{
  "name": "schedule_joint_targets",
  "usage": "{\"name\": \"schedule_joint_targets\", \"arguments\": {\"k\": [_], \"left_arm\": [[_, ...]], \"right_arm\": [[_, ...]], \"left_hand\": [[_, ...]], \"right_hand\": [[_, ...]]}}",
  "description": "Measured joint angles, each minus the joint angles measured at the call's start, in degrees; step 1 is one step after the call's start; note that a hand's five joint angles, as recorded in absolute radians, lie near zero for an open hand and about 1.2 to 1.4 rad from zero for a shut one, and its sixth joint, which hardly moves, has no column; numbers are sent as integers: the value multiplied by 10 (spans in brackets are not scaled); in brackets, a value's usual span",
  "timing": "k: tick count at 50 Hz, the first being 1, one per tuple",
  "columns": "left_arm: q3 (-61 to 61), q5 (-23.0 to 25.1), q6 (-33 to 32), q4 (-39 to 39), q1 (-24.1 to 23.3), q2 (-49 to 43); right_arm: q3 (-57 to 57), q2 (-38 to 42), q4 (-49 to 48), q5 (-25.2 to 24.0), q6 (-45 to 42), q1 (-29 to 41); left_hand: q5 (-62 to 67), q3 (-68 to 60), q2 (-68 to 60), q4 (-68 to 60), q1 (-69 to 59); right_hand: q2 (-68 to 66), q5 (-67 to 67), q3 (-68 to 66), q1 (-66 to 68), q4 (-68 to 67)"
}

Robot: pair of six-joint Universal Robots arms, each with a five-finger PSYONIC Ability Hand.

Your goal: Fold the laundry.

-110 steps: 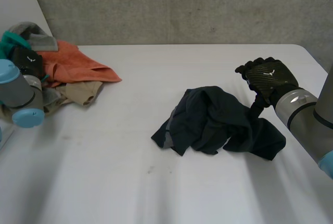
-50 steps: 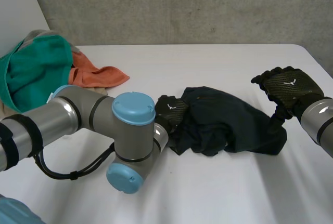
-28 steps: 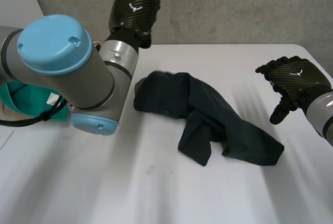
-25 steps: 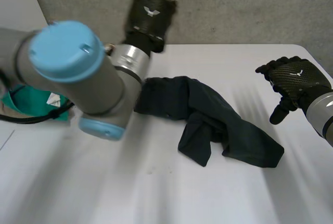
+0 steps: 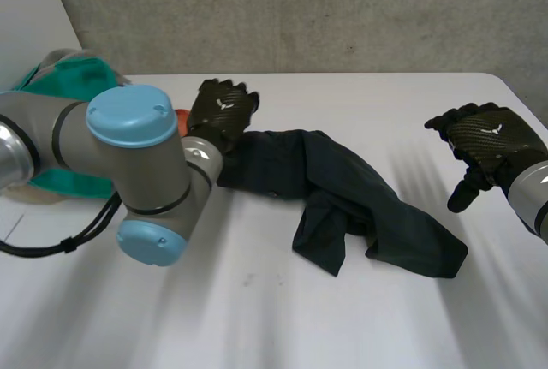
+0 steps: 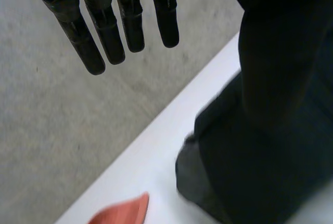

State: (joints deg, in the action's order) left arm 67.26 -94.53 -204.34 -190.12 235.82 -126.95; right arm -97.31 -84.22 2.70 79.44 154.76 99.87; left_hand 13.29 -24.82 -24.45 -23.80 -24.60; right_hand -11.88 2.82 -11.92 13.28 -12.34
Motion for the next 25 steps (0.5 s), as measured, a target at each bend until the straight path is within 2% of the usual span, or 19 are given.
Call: {"name": "schedule_joint_targets", "arguments": {"k": [6, 14, 15, 17, 18, 20, 25], "left_arm": [[4, 28, 0, 9, 20, -21], [-36, 93, 0, 5, 21, -99], [-45, 98, 0, 4, 20, -110], [-58, 101, -1, 3, 19, -126], [-65, 101, -1, 2, 19, -134], [-74, 97, -2, -3, 20, -142], [-87, 51, -10, -56, 30, -123]], "right_arm": [[-4, 4, 0, -13, 0, 3], [3, 15, -4, -17, 1, 4], [4, 17, -6, -17, 1, 3], [7, 20, -10, -18, 1, 3], [8, 21, -12, -18, 2, 3], [11, 23, -15, -18, 2, 3], [23, 34, -17, -18, 2, 3]], "left_hand": [[-2, 2, 2, 3, 0], [14, -4, -6, -9, -10], [79, -63, -74, -73, -78], [97, -81, -83, -92, -100], [348, -342, -358, -355, -357], [408, -415, -425, -432, -399], [408, -426, -439, -448, -399]], "right_hand": [[0, 0, 0, 0, 0], [0, 0, 0, 0, 0], [0, 0, 0, 0, 0], [0, 0, 0, 0, 0], [0, 0, 0, 0, 0], [0, 0, 0, 0, 0], [0, 0, 0, 0, 0]]}}
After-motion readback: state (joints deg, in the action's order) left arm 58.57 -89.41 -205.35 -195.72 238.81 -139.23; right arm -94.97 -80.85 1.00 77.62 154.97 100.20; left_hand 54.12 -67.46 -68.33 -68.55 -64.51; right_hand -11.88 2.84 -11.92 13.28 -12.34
